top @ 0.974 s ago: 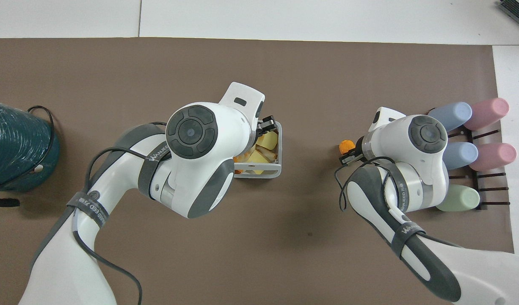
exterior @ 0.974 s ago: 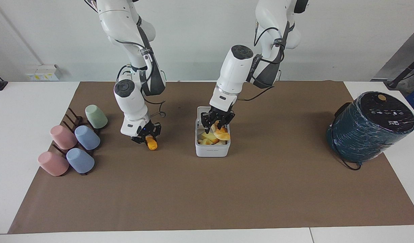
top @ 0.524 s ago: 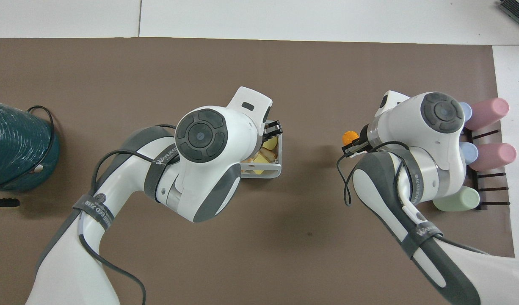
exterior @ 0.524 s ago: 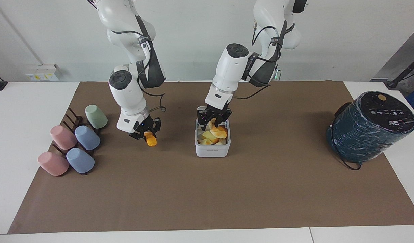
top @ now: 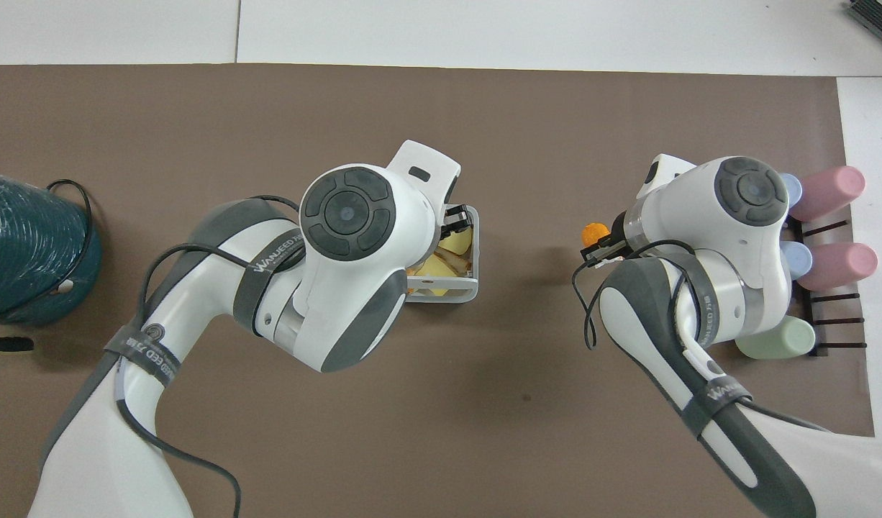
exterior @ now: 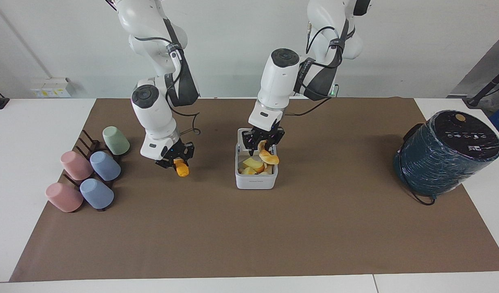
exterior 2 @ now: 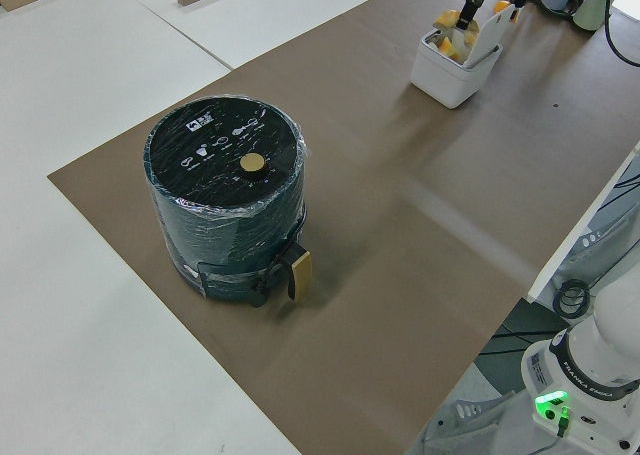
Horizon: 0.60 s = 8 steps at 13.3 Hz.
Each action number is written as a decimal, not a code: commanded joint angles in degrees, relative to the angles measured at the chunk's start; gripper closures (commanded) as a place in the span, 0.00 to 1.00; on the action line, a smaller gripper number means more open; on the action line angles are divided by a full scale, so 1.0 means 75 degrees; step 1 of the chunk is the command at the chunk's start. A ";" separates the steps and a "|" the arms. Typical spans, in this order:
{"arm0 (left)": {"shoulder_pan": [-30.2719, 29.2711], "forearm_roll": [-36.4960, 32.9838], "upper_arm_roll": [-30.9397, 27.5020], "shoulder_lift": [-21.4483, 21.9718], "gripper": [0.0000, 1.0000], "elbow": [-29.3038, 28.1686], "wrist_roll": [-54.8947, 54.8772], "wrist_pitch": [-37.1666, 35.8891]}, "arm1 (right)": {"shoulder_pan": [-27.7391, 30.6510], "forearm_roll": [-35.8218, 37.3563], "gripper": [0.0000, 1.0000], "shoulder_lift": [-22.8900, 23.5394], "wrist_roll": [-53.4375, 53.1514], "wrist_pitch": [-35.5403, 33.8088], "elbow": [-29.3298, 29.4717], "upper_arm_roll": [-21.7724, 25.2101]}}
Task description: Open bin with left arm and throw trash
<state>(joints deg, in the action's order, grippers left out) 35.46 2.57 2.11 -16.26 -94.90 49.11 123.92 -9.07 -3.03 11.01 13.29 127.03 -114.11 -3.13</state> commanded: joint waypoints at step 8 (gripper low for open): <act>0.0123 0.0045 -0.0070 -0.0422 0.44 0.0807 0.0225 -0.0186 | 0.0049 0.0134 1.00 -0.0014 -0.0167 0.0019 -0.0008 -0.0040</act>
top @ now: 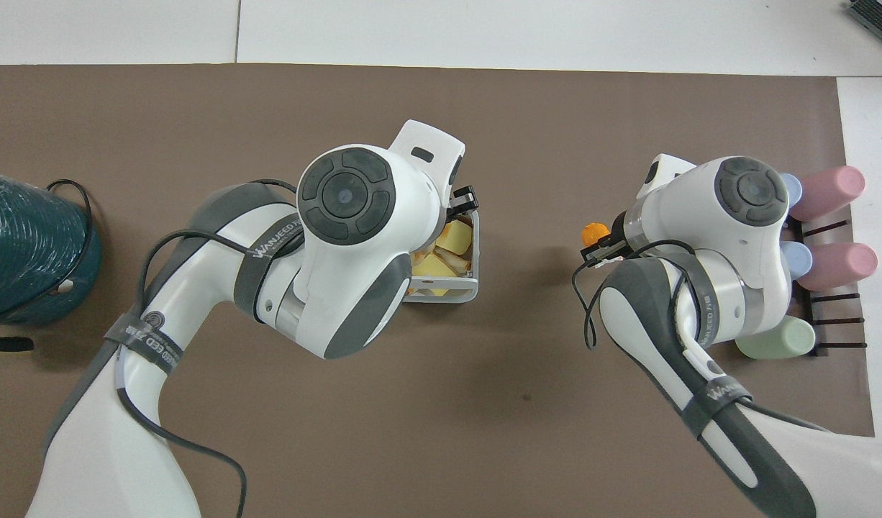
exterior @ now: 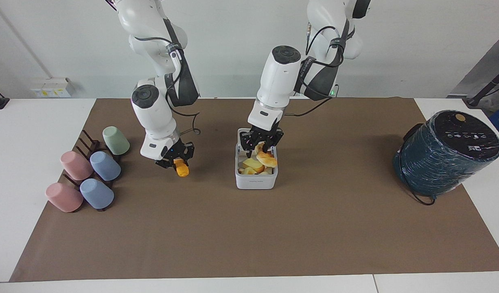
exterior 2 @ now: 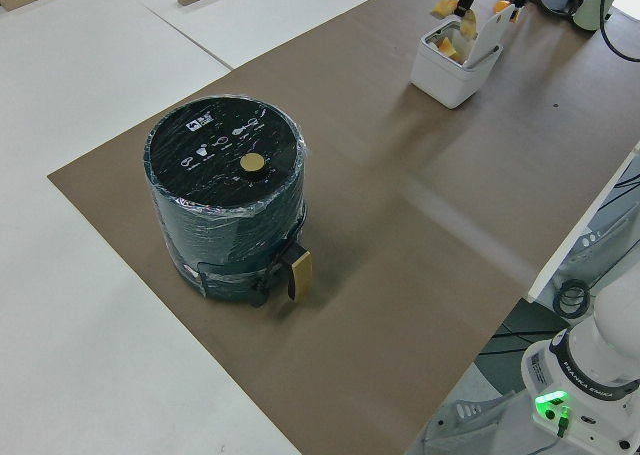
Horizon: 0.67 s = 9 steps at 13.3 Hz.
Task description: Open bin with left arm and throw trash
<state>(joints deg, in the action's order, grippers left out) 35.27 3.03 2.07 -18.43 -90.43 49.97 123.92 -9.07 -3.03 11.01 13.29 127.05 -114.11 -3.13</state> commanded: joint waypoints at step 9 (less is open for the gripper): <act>-0.0270 -0.0145 -0.0136 -0.0342 0.44 0.1063 0.0006 -0.1776 | 0.0037 0.0099 1.00 0.0009 -0.0202 0.0006 0.0096 -0.0052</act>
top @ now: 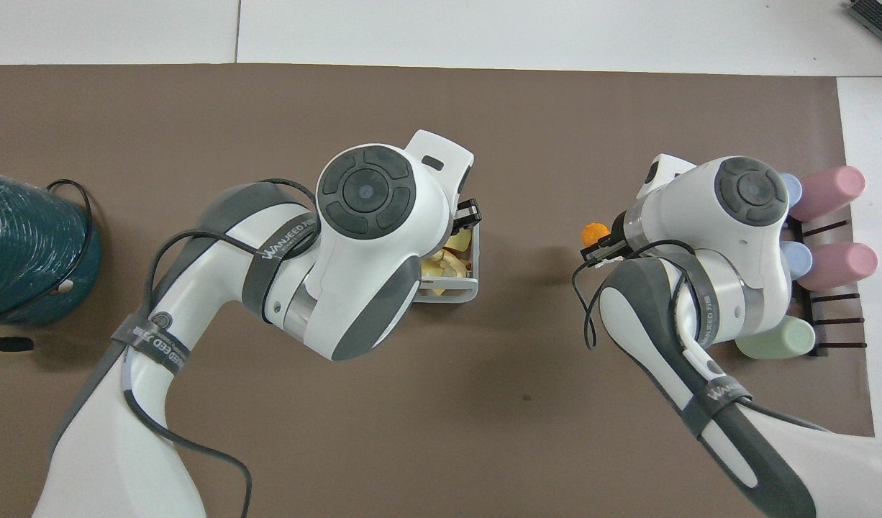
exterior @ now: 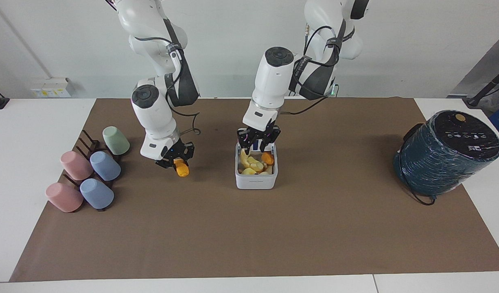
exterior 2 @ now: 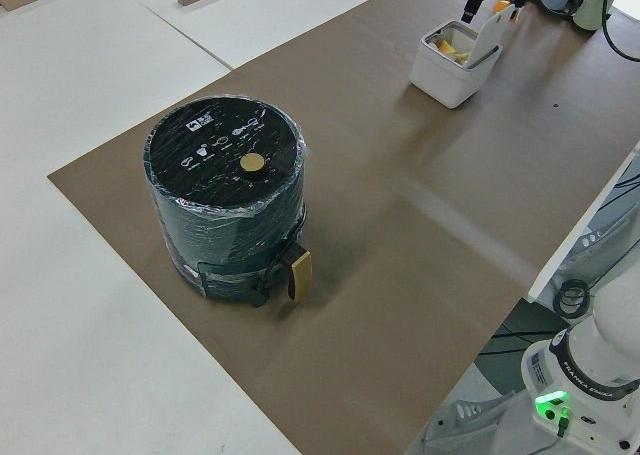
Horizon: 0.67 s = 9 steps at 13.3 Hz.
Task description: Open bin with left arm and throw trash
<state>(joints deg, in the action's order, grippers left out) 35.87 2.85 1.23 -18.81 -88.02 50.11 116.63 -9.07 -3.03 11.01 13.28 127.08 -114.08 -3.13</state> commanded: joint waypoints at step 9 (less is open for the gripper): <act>-0.3350 -0.0416 -0.0082 0.0176 0.44 0.1740 -0.4356 -0.3339 | -0.0934 -0.1024 1.00 0.0641 -0.3081 -0.0236 0.2506 -0.0239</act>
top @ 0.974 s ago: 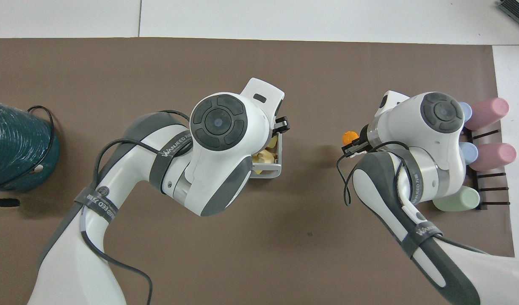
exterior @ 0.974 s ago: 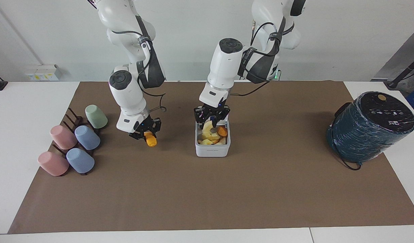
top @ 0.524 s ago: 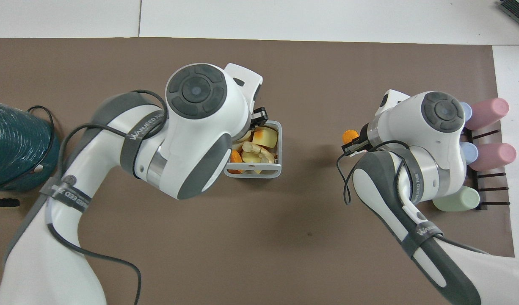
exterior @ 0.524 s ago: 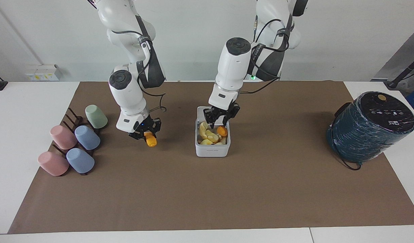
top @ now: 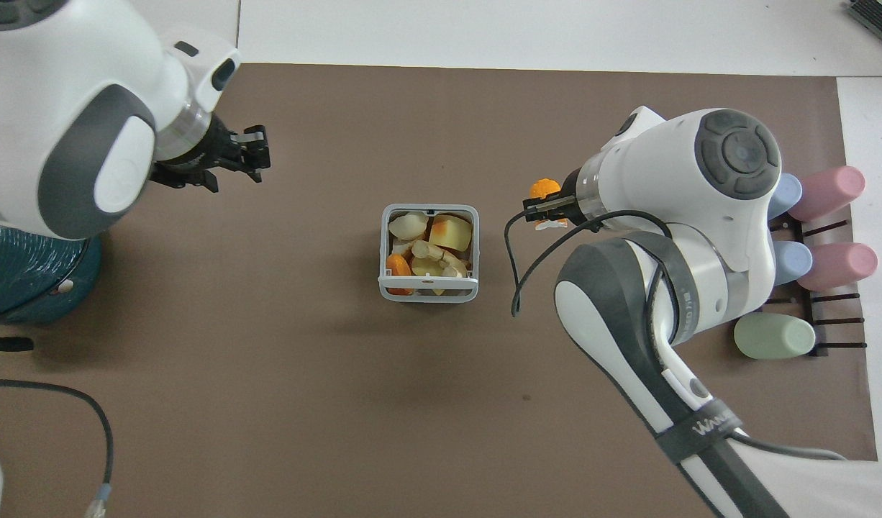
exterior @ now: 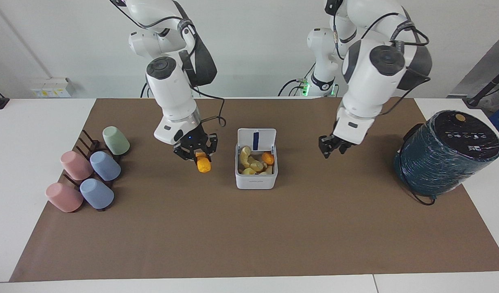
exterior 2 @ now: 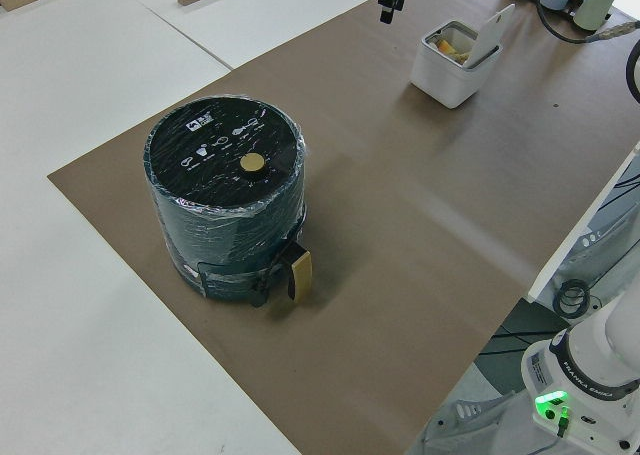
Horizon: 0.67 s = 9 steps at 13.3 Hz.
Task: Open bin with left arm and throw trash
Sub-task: 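Carry the orange piece to the basket while the left gripper withdraws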
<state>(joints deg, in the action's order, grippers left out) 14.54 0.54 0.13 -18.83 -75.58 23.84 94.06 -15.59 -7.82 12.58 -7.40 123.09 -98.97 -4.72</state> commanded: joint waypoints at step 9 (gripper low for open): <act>-0.1518 -0.0025 0.0146 0.1255 0.36 -0.0024 -0.3295 -0.1256 | -0.1343 -0.1125 1.00 0.0831 -0.1884 0.1307 0.0435 -0.0027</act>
<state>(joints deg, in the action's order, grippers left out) 3.40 0.53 0.54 -11.78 -75.07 -0.04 86.15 -25.68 -14.68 17.54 -20.91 132.18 -96.50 -4.83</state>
